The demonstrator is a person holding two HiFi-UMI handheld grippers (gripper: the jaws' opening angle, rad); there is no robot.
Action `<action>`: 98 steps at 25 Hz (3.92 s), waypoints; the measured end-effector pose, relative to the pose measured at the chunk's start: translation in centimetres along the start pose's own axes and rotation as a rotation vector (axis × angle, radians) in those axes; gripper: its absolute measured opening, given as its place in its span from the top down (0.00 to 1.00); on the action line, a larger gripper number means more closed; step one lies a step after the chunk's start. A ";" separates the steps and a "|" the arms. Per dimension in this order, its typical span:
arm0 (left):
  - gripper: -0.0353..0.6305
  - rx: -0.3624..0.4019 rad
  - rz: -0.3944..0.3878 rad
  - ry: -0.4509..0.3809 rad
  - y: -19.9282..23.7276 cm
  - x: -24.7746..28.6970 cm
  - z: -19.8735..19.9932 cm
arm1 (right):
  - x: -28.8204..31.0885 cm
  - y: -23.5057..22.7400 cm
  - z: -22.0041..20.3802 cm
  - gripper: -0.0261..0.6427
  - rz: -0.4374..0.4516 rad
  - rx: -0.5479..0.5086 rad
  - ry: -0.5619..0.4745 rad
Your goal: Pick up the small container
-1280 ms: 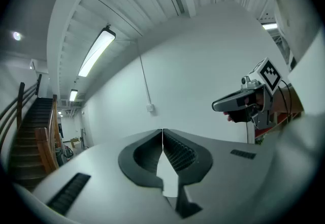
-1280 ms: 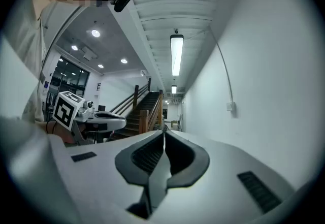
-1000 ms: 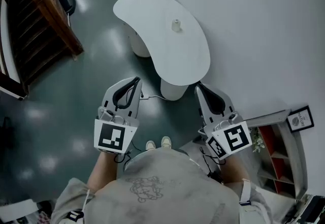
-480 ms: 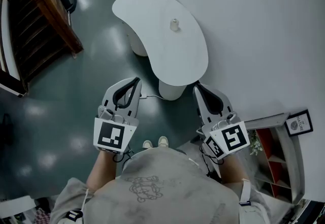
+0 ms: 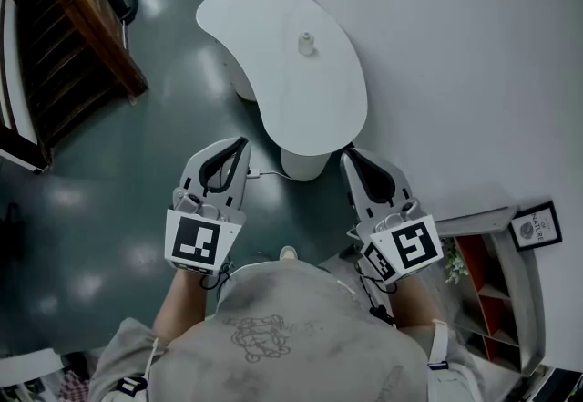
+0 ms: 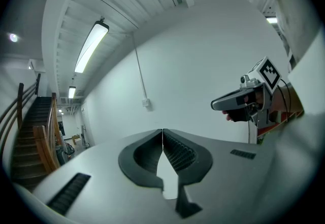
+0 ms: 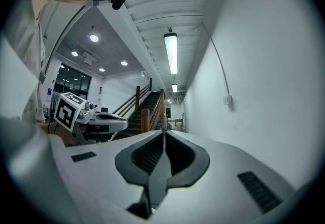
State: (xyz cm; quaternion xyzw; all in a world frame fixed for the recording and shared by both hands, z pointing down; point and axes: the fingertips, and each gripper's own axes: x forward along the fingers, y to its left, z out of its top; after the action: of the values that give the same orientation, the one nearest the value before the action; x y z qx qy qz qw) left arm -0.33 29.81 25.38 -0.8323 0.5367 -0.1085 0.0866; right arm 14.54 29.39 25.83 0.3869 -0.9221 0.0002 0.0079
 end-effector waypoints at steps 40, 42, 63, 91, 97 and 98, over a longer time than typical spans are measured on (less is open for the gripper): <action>0.92 -0.047 -0.087 -0.015 9.4 15.2 -3.5 | 14.6 -8.8 -2.4 0.91 -0.074 -0.048 0.064; 0.92 -0.041 -0.102 -0.024 10.9 16.8 -3.7 | 16.6 -9.6 -2.3 0.91 -0.085 -0.042 0.071; 0.92 -0.046 -0.243 -0.033 22.9 30.2 -5.5 | 32.1 -16.8 -0.9 0.91 -0.215 -0.067 0.107; 0.92 -0.065 -0.132 0.024 22.3 39.4 -5.6 | 36.2 -26.8 -1.9 0.91 -0.151 0.029 0.059; 0.92 -0.039 -0.104 0.016 22.6 42.2 -5.9 | 39.3 -29.1 -2.7 0.76 -0.134 0.020 0.038; 0.92 -0.036 -0.093 0.013 23.0 42.5 -6.0 | 40.1 -29.4 -2.9 0.72 -0.128 0.025 0.034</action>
State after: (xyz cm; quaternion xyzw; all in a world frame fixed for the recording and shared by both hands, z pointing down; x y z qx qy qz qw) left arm -5.04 -18.54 28.84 -0.8571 0.4998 -0.1081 0.0629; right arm 7.50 -19.78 29.18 0.4453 -0.8950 0.0177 0.0189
